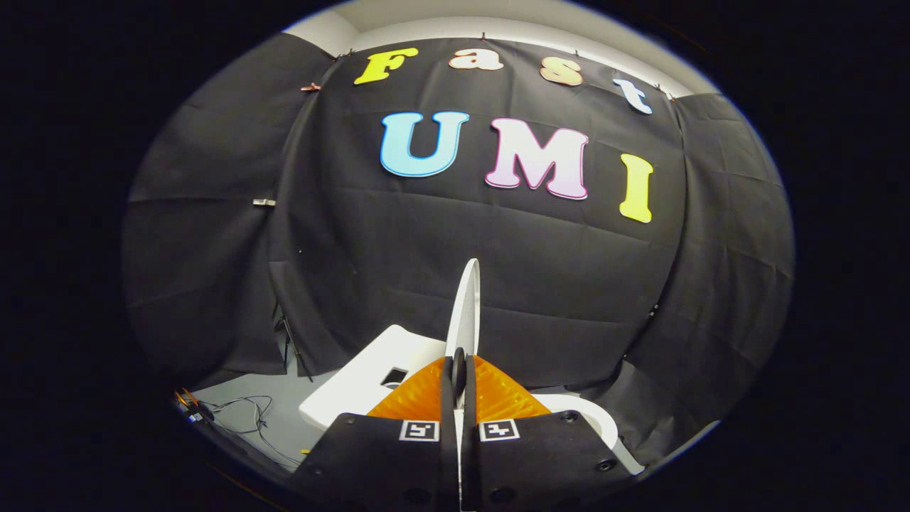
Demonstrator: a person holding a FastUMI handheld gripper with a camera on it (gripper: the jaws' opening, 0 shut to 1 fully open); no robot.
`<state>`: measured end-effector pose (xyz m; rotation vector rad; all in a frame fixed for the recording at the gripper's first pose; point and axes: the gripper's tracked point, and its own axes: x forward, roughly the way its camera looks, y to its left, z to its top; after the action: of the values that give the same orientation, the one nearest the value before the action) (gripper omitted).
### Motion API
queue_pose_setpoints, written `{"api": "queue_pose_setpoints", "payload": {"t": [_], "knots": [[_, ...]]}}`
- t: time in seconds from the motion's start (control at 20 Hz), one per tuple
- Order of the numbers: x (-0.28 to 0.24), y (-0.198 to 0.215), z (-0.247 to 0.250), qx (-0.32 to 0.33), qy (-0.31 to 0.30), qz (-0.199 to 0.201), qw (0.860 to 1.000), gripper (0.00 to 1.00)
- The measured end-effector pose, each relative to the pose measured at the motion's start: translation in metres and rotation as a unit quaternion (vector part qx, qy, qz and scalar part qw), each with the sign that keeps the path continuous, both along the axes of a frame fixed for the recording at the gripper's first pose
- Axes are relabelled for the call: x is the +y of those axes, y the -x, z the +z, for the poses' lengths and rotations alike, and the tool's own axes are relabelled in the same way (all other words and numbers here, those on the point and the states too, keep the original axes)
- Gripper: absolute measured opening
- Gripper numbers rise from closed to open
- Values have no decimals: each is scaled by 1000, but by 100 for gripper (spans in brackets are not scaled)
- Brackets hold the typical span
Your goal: Open the toilet lid.
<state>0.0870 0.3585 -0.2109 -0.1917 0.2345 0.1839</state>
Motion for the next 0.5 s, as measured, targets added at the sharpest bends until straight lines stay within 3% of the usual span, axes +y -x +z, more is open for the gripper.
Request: {"api": "queue_pose_setpoints", "payload": {"t": [0.2,0.3,0.5], "knots": [[18,1,-5,11,-10,17,1000,6],[31,5,-5,22,-32,51,998,6],[32,14,9,19,-76,65,995,75]]}}
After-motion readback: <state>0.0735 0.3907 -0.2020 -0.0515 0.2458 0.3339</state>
